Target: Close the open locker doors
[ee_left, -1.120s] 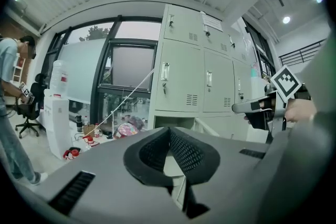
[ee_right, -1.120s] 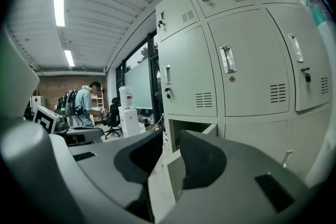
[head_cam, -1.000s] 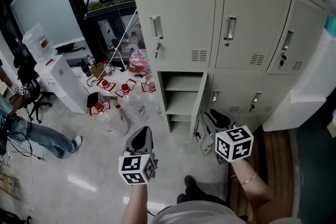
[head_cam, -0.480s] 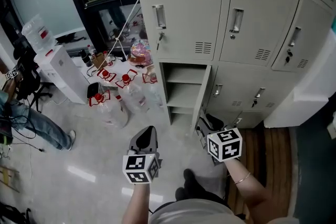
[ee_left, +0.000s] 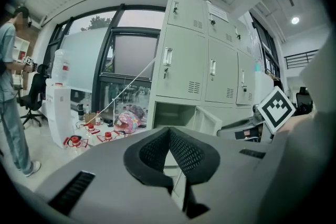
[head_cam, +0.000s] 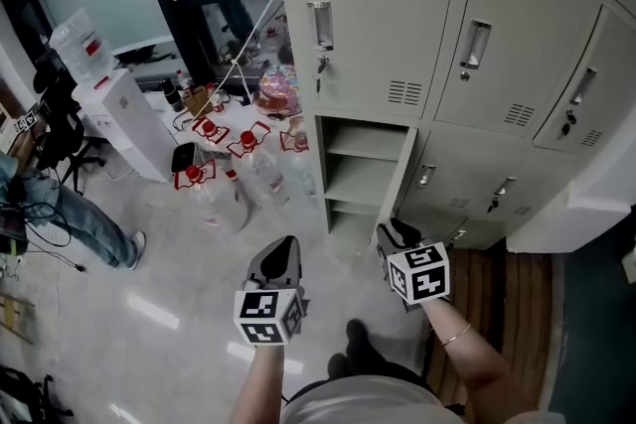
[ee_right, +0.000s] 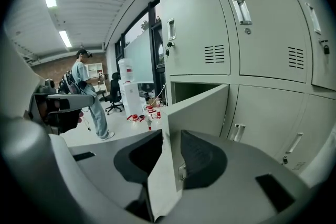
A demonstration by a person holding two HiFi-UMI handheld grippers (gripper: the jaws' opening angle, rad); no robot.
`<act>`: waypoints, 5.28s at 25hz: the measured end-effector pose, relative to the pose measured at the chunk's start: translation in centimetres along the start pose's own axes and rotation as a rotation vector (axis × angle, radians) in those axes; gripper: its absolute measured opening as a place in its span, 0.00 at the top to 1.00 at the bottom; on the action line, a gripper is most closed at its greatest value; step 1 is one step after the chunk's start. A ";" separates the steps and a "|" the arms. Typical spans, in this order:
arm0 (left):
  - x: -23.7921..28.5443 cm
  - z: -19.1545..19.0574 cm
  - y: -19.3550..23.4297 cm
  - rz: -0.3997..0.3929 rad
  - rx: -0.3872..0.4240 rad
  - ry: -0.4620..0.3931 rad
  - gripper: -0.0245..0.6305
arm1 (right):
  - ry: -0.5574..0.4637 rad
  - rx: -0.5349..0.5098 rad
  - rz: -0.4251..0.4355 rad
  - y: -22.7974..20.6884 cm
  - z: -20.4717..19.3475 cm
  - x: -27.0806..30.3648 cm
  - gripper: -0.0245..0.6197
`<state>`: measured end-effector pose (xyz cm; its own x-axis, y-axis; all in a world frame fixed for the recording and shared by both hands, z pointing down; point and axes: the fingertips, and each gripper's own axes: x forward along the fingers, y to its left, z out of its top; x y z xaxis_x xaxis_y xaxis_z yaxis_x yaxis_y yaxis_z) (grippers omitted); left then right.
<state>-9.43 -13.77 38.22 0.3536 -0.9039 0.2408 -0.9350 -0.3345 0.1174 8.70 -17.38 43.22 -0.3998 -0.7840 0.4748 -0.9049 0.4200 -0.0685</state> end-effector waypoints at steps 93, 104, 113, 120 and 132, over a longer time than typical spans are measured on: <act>6.1 0.7 6.3 0.141 -0.022 0.019 0.93 | -0.051 -0.050 0.075 -1.0 8.5 11.3 0.84; 7.5 -3.4 -0.3 -0.002 0.039 0.100 0.93 | 0.052 0.086 -0.153 -9.1 -2.8 3.4 0.84; 9.8 -10.4 -4.2 -0.078 0.039 0.210 0.93 | 0.167 0.236 -0.228 -14.0 -15.9 1.6 0.83; 12.2 -17.0 -5.5 -0.090 0.030 0.308 0.93 | 0.302 0.290 -0.237 -15.9 -25.6 4.8 0.81; 17.0 -28.4 -6.0 -0.101 -0.044 0.437 0.93 | 0.445 0.329 -0.199 -17.7 -38.2 13.4 0.77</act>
<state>2.96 -19.55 68.93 0.4296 -0.6664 0.6094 -0.8965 -0.3954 0.1997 24.96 -17.85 84.28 -0.1824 -0.5364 0.8240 -0.9824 0.0646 -0.1754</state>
